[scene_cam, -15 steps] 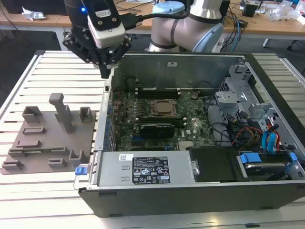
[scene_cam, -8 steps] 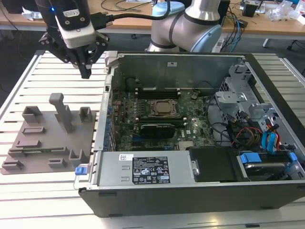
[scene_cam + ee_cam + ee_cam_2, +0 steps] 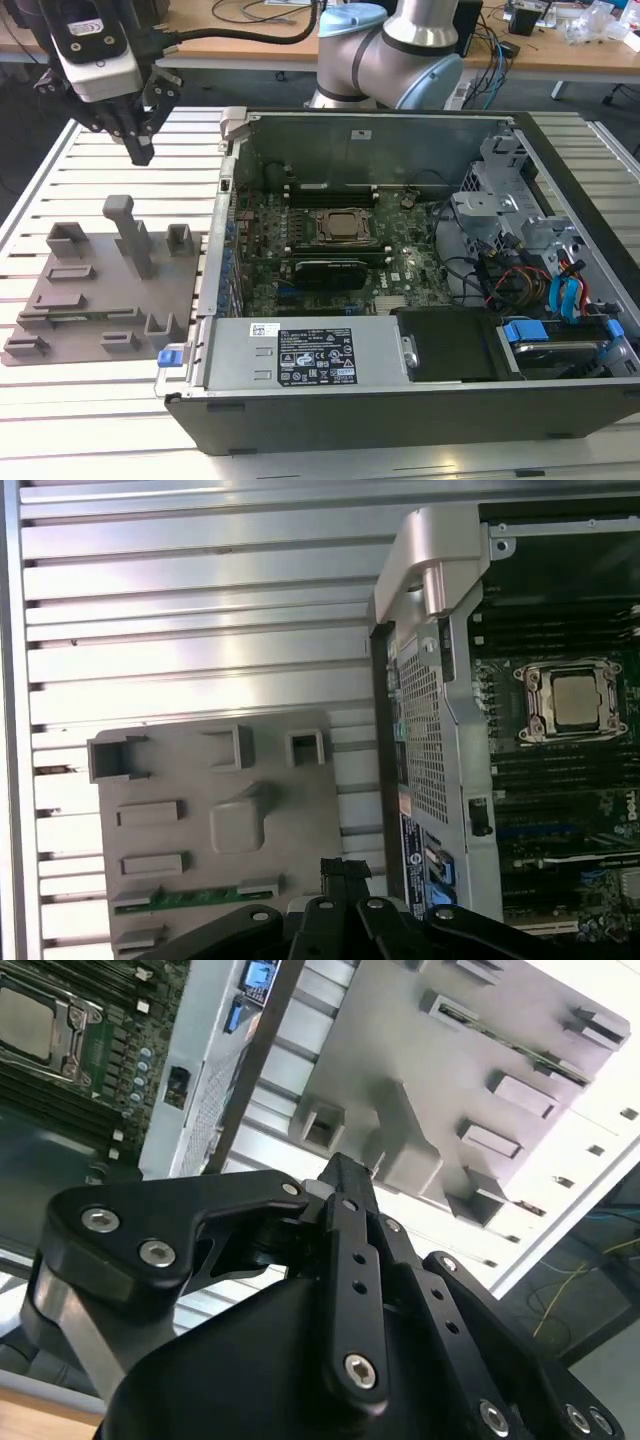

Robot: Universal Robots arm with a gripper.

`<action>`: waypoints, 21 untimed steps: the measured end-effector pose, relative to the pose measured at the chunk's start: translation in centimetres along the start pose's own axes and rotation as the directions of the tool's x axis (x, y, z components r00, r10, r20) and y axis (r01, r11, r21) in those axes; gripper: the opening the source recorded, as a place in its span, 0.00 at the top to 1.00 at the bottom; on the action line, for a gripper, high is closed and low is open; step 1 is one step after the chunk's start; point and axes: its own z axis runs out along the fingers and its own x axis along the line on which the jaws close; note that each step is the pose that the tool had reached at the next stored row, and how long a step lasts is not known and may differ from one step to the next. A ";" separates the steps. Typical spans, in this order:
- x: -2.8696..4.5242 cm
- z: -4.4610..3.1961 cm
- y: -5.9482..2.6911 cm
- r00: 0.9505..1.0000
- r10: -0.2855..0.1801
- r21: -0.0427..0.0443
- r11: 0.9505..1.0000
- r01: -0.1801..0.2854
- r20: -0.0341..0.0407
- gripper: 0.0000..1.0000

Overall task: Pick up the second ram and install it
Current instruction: 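Reach for the second ram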

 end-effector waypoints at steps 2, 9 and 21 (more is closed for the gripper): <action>0.75 0.00 -0.06 1.000 0.000 0.000 1.000 0.000 0.000 0.90; 2.76 -0.02 -0.21 1.000 0.000 0.000 1.000 0.000 0.000 0.90; 6.13 0.03 -0.96 1.000 0.000 0.000 1.000 0.000 0.000 0.90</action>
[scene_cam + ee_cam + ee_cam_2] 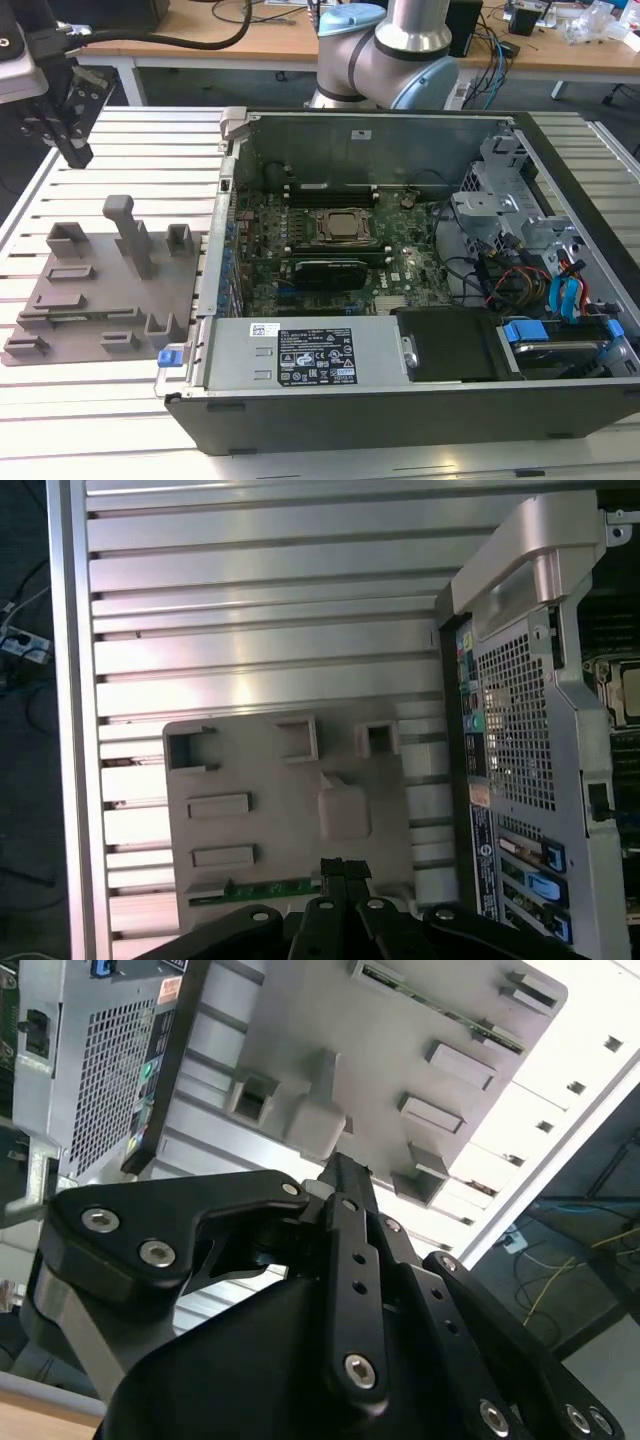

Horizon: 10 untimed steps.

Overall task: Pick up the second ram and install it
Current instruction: 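Reach for the second ram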

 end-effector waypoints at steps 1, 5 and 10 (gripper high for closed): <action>0.11 0.01 -0.22 1.000 0.000 0.000 1.000 0.000 0.000 0.90; 0.51 0.02 -1.07 1.000 0.000 0.000 1.000 0.000 0.000 0.90; 1.00 0.08 -2.64 1.000 0.000 0.000 1.000 0.000 0.000 0.90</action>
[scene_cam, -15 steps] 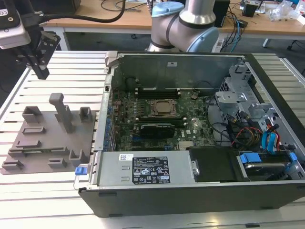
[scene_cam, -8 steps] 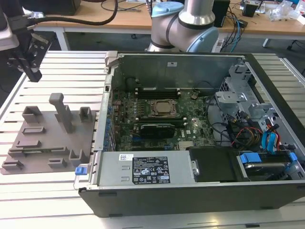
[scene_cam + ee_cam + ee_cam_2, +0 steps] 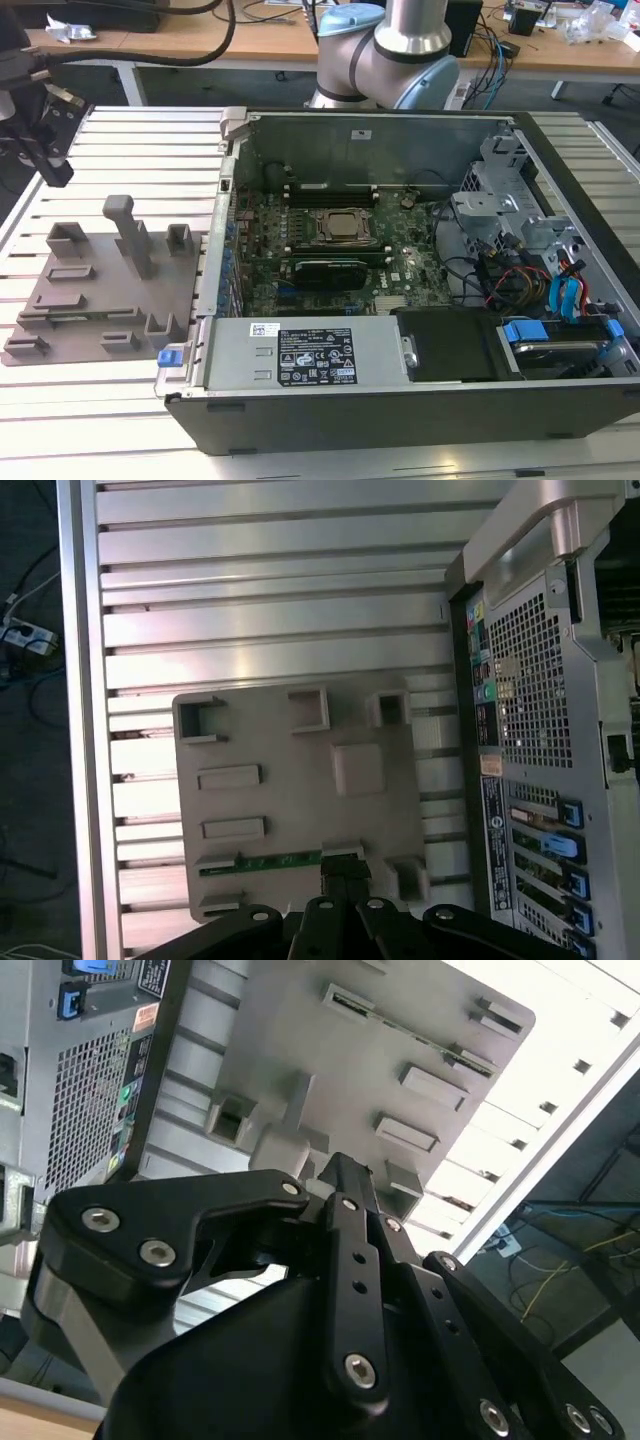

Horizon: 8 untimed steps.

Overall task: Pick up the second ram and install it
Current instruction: 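Reach for the second ram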

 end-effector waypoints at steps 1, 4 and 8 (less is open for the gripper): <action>0.09 0.02 -0.14 1.000 0.000 0.000 1.000 0.000 0.000 0.90; 0.63 0.43 -0.67 1.000 0.000 0.000 1.000 0.000 0.000 0.90; 1.95 0.65 -1.08 1.000 0.000 0.000 1.000 0.000 0.000 0.90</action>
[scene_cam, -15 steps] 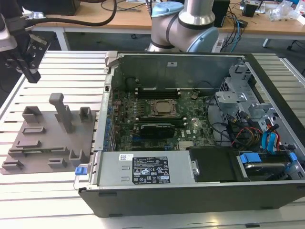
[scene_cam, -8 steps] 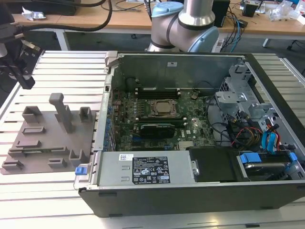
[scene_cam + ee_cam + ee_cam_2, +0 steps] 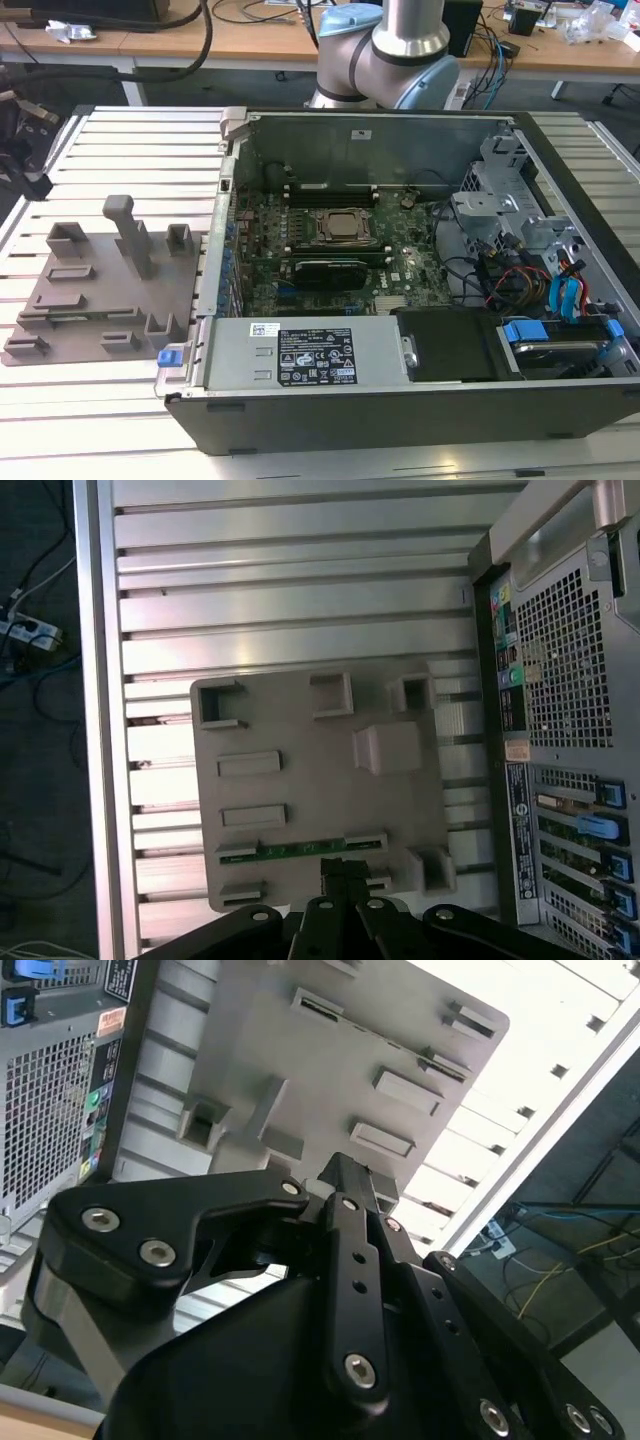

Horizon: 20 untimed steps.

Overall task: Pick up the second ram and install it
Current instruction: 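Reach for the second ram, then pick up the second ram and move it above second insertion slot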

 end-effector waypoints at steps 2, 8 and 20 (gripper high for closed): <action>0.39 0.02 -0.08 1.000 0.000 0.000 1.000 0.000 0.000 0.90; 0.85 0.03 -0.25 1.000 0.000 0.000 1.000 0.000 0.000 0.90; 0.85 0.03 -0.26 0.988 -0.155 -0.005 0.988 0.155 -0.007 0.90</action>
